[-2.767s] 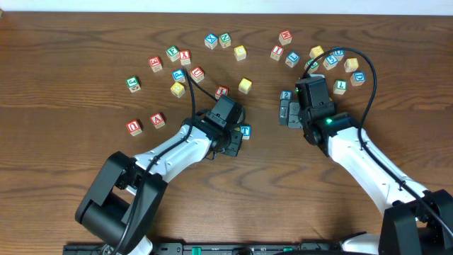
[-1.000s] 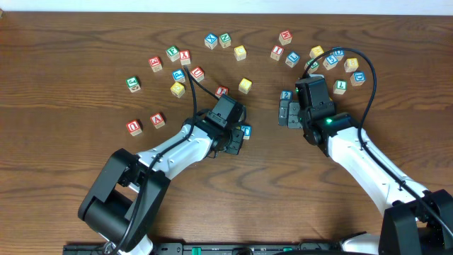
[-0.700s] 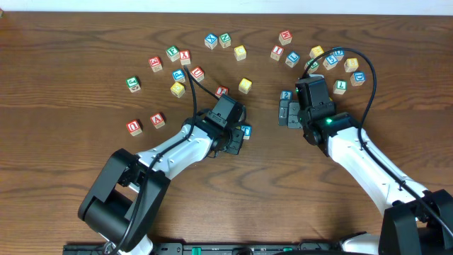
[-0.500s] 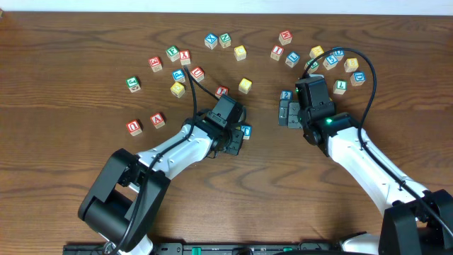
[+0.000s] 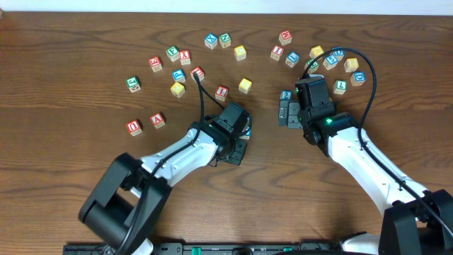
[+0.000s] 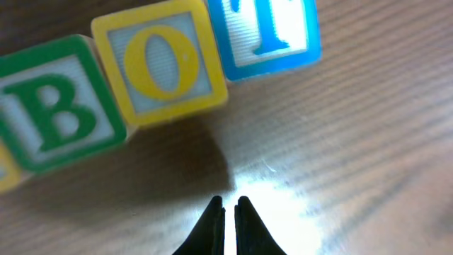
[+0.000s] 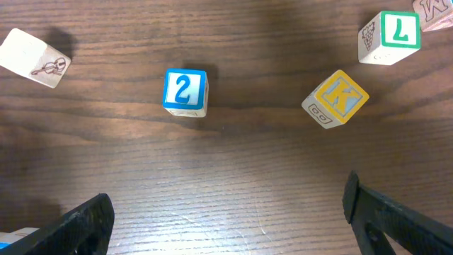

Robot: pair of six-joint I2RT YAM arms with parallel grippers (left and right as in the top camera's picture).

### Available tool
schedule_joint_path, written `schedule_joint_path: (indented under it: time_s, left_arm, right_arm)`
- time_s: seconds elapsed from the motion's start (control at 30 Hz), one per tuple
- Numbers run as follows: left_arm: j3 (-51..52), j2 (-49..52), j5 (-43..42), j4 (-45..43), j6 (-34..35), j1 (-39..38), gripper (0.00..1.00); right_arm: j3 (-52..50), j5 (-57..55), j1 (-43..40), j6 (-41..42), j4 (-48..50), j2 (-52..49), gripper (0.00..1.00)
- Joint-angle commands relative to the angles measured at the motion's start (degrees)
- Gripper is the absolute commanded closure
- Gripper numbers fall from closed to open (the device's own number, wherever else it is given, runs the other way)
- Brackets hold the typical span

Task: Spell out ROBOT

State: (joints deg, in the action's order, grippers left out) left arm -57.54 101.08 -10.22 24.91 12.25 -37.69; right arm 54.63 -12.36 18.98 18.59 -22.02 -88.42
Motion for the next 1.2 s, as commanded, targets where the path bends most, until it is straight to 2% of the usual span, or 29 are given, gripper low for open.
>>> schedule_joint_path:
  time_s: [0.0,0.13,0.2,0.4,0.47,0.53,0.67,0.73,0.83,1.03,1.1,1.17]
  left_arm:
    - [-0.1,-6.1,3.8,1.7,1.2,-0.3,0.92]
    - [-0.1,-14.1,7.3,3.1,1.2,-0.3,0.92]
    - [-0.1,-18.2,9.4,3.7,1.2,-0.3,0.92]
    - [-0.1,-27.6,20.2,7.8,1.2,-0.2,0.92]
    - [-0.1,-29.0,22.9,9.4,1.2,-0.2,0.91]
    - [-0.1,-29.6,25.6,11.2,1.2,-0.2,0.83]
    - [-0.1,-29.5,28.0,13.7,1.2,1.2,0.56]
    - [-0.1,-29.5,27.9,14.3,1.2,2.8,0.46]
    - [-0.1,-29.5,27.9,14.6,2.1,5.8,0.43]
    - [-0.1,-29.5,27.8,14.6,3.1,11.9,0.41]
    - [-0.1,-29.5,27.8,14.6,3.1,13.3,0.36]
    - [-0.1,-29.5,27.8,14.6,3.1,14.3,0.33]
  right_arm:
    - [0.1,0.1,-0.2,-0.7,0.0,1.1,0.01]
    - [0.1,0.8,-0.2,-0.6,0.0,1.1,0.01]
    - [0.0,1.6,-0.2,-0.3,0.0,1.1,0.05]
    - [0.0,5.4,0.0,0.0,0.4,-0.5,0.3]
    - [0.0,5.5,0.5,0.7,0.4,-1.8,0.41]
    - [0.0,5.7,1.2,0.8,0.5,-3.4,0.5]
    - [0.0,8.6,3.6,1.3,1.9,-7.7,0.7]
    - [0.0,9.5,5.1,2.2,2.6,-9.5,0.8]
    - [0.0,9.6,7.3,3.1,3.7,-11.3,0.87]
    - [0.0,9.5,10.8,3.7,5.9,-11.7,0.94]
    - [0.0,9.5,11.1,4.2,6.0,-11.7,0.99]
    - [0.0,9.5,11.1,4.6,6.0,-11.7,0.99]
